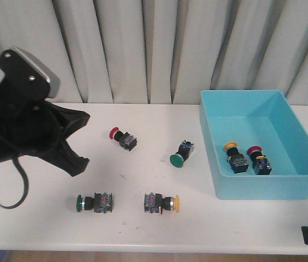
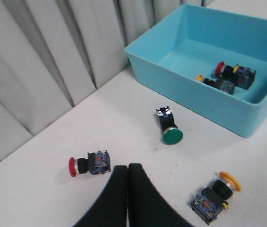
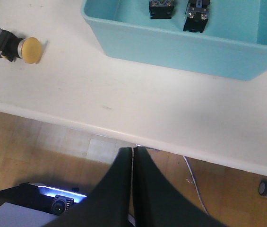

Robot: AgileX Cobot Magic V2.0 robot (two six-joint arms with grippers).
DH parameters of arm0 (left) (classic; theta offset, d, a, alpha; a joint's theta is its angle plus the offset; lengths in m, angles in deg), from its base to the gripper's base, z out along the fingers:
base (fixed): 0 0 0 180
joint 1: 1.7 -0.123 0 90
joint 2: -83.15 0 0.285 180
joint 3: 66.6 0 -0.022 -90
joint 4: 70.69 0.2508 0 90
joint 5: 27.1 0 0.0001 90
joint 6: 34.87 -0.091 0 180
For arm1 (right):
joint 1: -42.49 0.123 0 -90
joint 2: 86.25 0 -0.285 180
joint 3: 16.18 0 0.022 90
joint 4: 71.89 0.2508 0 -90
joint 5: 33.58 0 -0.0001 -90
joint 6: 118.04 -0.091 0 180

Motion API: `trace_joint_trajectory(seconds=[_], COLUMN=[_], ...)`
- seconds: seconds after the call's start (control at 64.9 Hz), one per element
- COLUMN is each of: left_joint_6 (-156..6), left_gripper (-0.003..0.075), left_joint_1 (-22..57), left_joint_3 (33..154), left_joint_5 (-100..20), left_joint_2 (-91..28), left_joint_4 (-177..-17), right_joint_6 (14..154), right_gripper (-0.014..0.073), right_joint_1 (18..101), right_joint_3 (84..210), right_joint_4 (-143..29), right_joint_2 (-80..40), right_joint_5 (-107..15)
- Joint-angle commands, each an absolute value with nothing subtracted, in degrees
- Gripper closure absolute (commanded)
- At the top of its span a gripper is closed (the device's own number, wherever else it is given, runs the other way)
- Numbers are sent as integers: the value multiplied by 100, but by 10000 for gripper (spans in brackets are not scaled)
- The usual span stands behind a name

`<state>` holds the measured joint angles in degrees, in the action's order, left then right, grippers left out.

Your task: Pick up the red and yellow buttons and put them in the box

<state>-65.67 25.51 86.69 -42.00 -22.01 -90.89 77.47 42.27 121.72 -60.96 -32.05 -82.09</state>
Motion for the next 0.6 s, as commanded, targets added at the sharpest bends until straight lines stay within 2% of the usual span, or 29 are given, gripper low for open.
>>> trace_joint_trajectory(seconds=[0.0,0.139,0.401,0.586], left_joint_6=[-5147,-3930,-3738,-3487], left_gripper=[727,727,727,727], left_joint_1=[2501,2324,2310,1512], left_joint_3=[8592,7913,6374,5121], left_joint_5=[-3875,-3875,-3543,-3186], left_joint_2=[-2843,-3722,-5611,-7012], left_joint_4=[-7820,-6993,-6740,-6761], right_joint_6=[7795,7795,7795,7795], right_gripper=[601,601,601,601], right_joint_1=[4211,4211,4211,4211], right_joint_3=[12322,12322,12322,12322], right_joint_4=[-6070,-6070,-6070,-6070], right_joint_2=[-3242,-3242,-3242,-3242], right_joint_5=[-7975,-7981,-7981,-7981])
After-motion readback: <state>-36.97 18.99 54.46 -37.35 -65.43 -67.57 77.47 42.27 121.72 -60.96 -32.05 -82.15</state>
